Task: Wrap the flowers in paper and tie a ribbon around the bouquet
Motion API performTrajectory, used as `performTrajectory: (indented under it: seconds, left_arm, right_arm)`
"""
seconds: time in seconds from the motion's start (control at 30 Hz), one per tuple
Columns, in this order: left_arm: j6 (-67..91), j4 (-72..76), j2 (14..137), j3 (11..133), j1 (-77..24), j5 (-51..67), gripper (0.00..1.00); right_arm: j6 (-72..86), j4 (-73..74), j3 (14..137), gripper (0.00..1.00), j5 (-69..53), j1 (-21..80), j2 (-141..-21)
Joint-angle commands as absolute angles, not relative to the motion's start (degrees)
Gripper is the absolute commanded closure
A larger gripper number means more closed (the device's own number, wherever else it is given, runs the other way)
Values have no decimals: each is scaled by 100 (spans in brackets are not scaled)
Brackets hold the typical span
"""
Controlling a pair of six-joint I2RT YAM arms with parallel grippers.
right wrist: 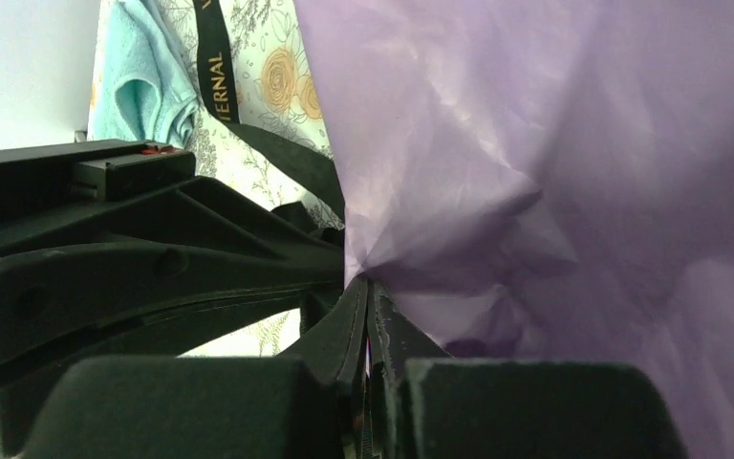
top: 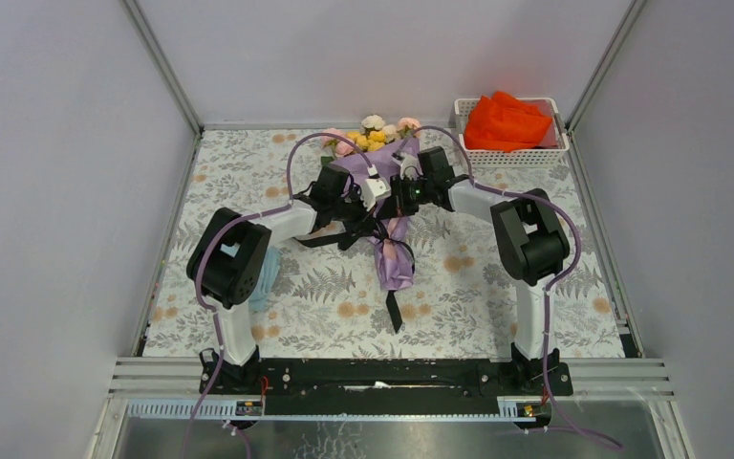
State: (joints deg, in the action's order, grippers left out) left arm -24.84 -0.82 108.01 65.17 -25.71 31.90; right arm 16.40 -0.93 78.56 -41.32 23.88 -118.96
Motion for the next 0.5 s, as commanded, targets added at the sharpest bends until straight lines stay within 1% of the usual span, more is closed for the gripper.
performTrajectory:
  seconds: [0.0,0.27,0.37,0.47]
  left_arm:
    - [-2607,123,10570,6577,-2589,3151,100]
    - [-2709,140,10585,6612,-2588,2980,100]
    - [-2679,93,10584,6665,-2591,2973,100]
    - [-2629,-134,10520,6762,-2593,3201,100]
  right_arm:
    - [1448,155,8126,94,-4397,2474,-11957]
    - [1357,169,8068,84,-5170,2478,-12012]
    - [1336,176,8015,82,-5243,2491,-11953]
    - [1327,64,7827,82,-5188,2505,-11754]
